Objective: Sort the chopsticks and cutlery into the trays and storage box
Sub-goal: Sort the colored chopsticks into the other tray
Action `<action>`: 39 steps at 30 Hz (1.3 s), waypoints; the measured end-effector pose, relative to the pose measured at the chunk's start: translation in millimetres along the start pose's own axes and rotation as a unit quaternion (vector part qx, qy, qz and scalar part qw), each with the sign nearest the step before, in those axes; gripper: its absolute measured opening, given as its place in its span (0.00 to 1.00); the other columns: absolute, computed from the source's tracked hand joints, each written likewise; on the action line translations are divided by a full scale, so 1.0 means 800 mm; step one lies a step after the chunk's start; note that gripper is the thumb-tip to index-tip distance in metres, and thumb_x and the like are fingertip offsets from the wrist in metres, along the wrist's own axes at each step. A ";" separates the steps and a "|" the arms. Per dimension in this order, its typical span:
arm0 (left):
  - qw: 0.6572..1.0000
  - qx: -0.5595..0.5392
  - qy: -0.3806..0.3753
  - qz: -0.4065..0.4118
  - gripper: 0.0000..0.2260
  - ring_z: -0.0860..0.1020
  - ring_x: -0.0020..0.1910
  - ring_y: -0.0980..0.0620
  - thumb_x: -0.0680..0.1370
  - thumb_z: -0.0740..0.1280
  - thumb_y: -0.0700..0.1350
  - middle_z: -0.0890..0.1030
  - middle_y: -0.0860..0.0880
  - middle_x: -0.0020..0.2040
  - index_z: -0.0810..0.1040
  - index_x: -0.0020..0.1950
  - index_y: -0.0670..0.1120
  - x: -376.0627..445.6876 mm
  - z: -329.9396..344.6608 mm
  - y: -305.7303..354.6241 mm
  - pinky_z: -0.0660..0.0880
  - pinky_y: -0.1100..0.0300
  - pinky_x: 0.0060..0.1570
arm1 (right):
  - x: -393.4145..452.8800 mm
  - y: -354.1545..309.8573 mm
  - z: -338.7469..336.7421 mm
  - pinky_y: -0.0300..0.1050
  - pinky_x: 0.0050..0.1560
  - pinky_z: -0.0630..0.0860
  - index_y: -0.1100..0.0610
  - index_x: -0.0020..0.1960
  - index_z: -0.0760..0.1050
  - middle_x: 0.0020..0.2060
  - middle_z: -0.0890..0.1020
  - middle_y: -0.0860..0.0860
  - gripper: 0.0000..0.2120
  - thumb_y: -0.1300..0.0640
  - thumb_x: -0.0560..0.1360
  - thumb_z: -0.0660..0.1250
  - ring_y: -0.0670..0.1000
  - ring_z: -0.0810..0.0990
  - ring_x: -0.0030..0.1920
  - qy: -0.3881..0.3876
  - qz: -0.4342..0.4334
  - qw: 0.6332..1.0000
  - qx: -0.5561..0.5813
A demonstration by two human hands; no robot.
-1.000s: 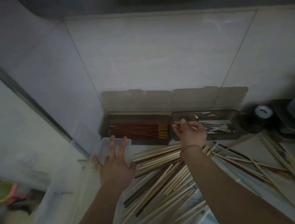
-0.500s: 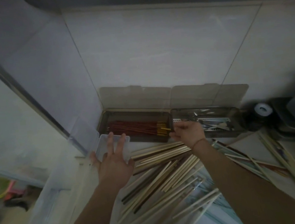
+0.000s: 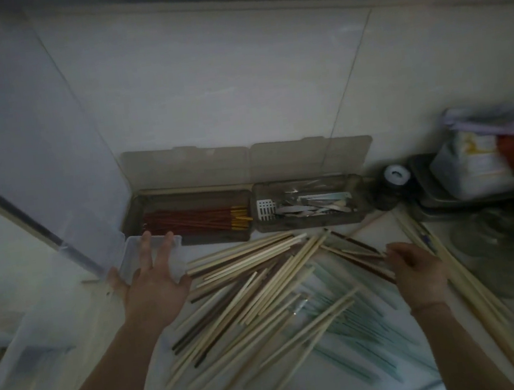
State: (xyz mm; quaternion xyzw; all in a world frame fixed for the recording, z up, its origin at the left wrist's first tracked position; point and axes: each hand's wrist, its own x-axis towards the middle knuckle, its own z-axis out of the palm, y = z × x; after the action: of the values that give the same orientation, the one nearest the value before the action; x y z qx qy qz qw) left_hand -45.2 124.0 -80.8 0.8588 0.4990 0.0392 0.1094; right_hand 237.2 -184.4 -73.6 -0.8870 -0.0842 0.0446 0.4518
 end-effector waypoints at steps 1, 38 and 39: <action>1.000 0.002 0.004 0.000 0.37 0.52 0.78 0.50 0.76 0.65 0.59 0.44 0.52 0.81 0.47 0.79 0.63 0.000 0.000 0.000 0.46 0.36 0.71 | -0.007 0.011 -0.012 0.39 0.41 0.71 0.59 0.48 0.81 0.39 0.81 0.52 0.04 0.63 0.74 0.69 0.54 0.79 0.42 0.033 -0.010 0.999 -0.022; 1.000 0.012 -0.003 -0.010 0.37 0.56 0.77 0.45 0.75 0.67 0.58 0.46 0.51 0.81 0.50 0.79 0.61 0.002 0.006 0.000 0.47 0.33 0.70 | -0.010 0.023 -0.089 0.34 0.41 0.73 0.51 0.40 0.79 0.37 0.81 0.47 0.09 0.63 0.69 0.75 0.45 0.79 0.38 -0.059 -0.107 0.989 -0.080; 1.000 0.015 0.003 -0.008 0.37 0.56 0.77 0.45 0.75 0.66 0.59 0.47 0.50 0.81 0.50 0.79 0.61 0.002 0.006 0.000 0.47 0.33 0.70 | -0.010 0.010 -0.092 0.29 0.37 0.72 0.52 0.41 0.79 0.34 0.81 0.44 0.07 0.63 0.70 0.73 0.42 0.78 0.35 -0.059 -0.079 0.995 -0.022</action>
State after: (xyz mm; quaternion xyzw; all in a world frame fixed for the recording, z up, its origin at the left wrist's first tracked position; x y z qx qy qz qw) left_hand -43.3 125.0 -85.8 0.8564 0.5063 0.0335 0.0949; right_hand 241.5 -249.5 -36.8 -0.8830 -0.1819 0.0592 0.4286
